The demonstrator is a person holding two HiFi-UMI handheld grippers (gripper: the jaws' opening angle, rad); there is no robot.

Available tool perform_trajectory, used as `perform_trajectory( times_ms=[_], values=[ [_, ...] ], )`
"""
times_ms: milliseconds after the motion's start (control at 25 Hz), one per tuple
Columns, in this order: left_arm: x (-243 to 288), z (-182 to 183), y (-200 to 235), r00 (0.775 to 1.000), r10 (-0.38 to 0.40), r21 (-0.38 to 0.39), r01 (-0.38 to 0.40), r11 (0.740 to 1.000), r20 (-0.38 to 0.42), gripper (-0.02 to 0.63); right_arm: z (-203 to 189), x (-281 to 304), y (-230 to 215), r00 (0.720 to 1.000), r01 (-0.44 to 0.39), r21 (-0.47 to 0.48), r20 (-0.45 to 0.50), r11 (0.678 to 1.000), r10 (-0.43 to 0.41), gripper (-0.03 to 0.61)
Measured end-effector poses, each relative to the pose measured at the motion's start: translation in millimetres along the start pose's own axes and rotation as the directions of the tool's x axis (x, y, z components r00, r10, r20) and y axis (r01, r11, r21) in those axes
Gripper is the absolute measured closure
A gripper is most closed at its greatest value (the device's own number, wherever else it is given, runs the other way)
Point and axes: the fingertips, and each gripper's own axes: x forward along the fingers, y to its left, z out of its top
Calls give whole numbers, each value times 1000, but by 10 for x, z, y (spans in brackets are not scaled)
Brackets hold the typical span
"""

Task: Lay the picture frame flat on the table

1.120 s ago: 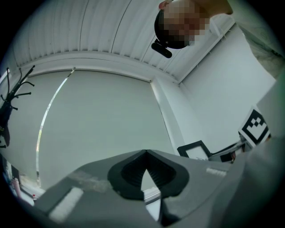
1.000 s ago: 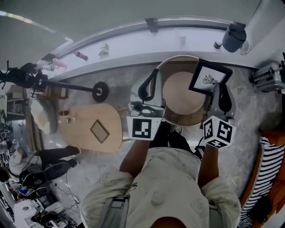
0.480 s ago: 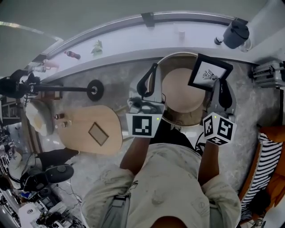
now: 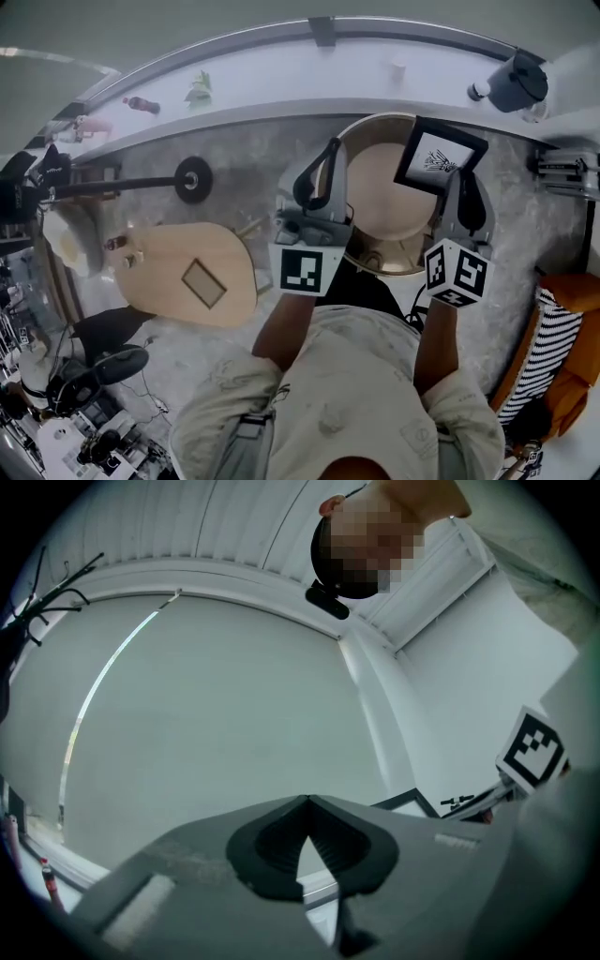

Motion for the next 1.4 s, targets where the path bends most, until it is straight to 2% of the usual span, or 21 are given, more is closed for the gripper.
perform_trajectory(
  times_ms=[280,800,1120,1400],
  values=[
    [142,-491,319,999,-2,-38,1,999,-36,611,-338,474,281,996,-22,-6,-83,1000,22,508],
    [73,-1206,597,996,7,-98,-16,995,-93,611,-1098,895,628,975,-41,19,-216,999,44,508],
    [50,-1568,614,992,-9,-115,-6,993,-128,611,-1729,1054,682,945,-31,39,-323,999,42,508],
    [63,-1862,650,987,-10,-123,-10,992,-161,611,-2364,1224,670,902,-23,58,-429,998,45,508]
  ],
)
